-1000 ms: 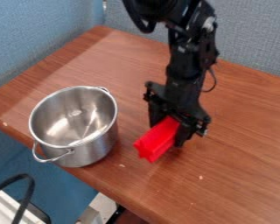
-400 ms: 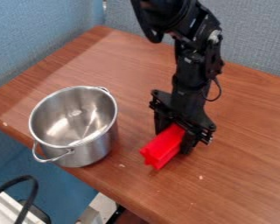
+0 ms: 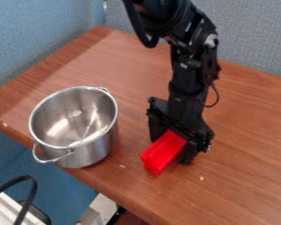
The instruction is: Move the red object from the metal pot to the table
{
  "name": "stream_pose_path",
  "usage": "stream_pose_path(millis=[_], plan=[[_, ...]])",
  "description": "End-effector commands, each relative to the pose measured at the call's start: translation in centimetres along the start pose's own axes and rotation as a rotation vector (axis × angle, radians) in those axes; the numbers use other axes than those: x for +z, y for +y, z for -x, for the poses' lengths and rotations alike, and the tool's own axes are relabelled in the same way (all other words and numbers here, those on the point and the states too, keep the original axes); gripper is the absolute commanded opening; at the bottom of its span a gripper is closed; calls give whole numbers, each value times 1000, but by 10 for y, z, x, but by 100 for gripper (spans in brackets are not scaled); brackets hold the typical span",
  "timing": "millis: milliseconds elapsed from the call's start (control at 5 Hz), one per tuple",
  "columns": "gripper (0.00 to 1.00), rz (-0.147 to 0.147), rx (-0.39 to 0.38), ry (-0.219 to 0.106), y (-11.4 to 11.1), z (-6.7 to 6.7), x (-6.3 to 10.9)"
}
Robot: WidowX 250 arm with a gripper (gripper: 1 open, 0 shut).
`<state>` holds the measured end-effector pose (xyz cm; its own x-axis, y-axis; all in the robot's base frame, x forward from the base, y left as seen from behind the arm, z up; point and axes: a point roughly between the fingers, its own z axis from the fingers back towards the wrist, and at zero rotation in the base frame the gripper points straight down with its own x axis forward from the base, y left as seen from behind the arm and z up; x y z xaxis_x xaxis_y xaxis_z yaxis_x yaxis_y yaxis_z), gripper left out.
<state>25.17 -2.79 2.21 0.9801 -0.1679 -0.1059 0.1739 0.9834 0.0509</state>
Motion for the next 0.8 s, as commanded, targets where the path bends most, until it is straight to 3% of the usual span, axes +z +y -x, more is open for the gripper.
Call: stream_pose_path(millis=[0, 400, 600], plan=[[0, 7, -2, -46, 3, 6, 13], [0, -12, 41, -50, 6, 16, 16], [0, -25, 69, -51, 0, 10, 20]])
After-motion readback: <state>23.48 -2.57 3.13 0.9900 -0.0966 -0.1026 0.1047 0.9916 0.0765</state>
